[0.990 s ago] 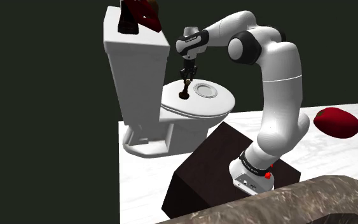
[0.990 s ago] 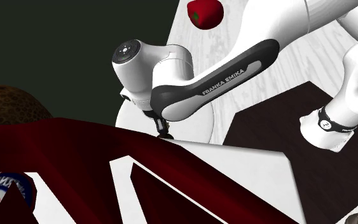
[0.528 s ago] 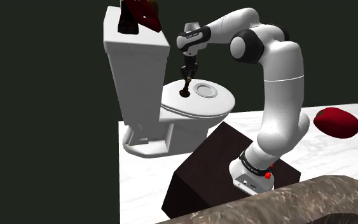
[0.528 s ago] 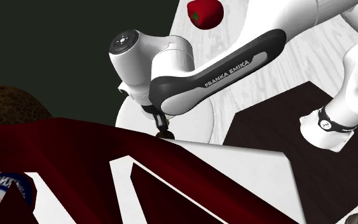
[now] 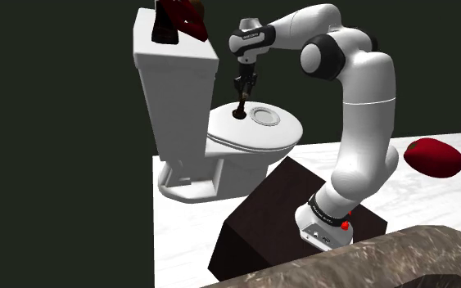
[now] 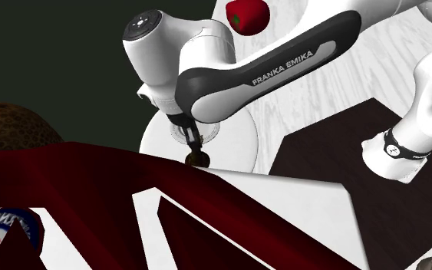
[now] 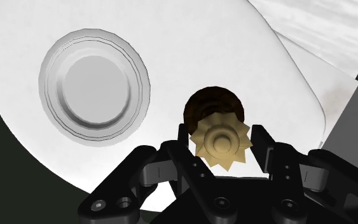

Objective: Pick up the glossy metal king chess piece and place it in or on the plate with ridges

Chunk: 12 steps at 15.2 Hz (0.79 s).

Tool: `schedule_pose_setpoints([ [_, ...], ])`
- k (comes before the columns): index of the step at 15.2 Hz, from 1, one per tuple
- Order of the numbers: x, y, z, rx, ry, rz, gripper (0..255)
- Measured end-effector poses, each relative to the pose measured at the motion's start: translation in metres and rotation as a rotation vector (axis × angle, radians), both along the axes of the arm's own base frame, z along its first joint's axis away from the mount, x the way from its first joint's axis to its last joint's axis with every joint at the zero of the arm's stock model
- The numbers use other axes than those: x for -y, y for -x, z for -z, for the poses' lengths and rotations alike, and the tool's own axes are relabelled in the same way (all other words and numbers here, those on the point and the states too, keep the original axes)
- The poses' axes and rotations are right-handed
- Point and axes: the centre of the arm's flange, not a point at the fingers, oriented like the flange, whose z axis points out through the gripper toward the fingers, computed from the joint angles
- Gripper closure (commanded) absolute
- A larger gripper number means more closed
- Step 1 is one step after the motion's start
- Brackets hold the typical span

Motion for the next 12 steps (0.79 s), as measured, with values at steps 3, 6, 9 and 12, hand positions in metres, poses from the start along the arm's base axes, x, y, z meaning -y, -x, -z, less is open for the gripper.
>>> schedule_pose_setpoints([
  [3,0.000,0.000,-0.015,0.000,0.000,0.000,255],
  [6,0.014,0.006,-0.031,0.000,0.000,0.000,255],
  [9,0.047,0.019,-0.041,0.000,0.000,0.001,255],
  [12,0.083,0.025,-0.053,0.000,0.000,0.001,255],
])
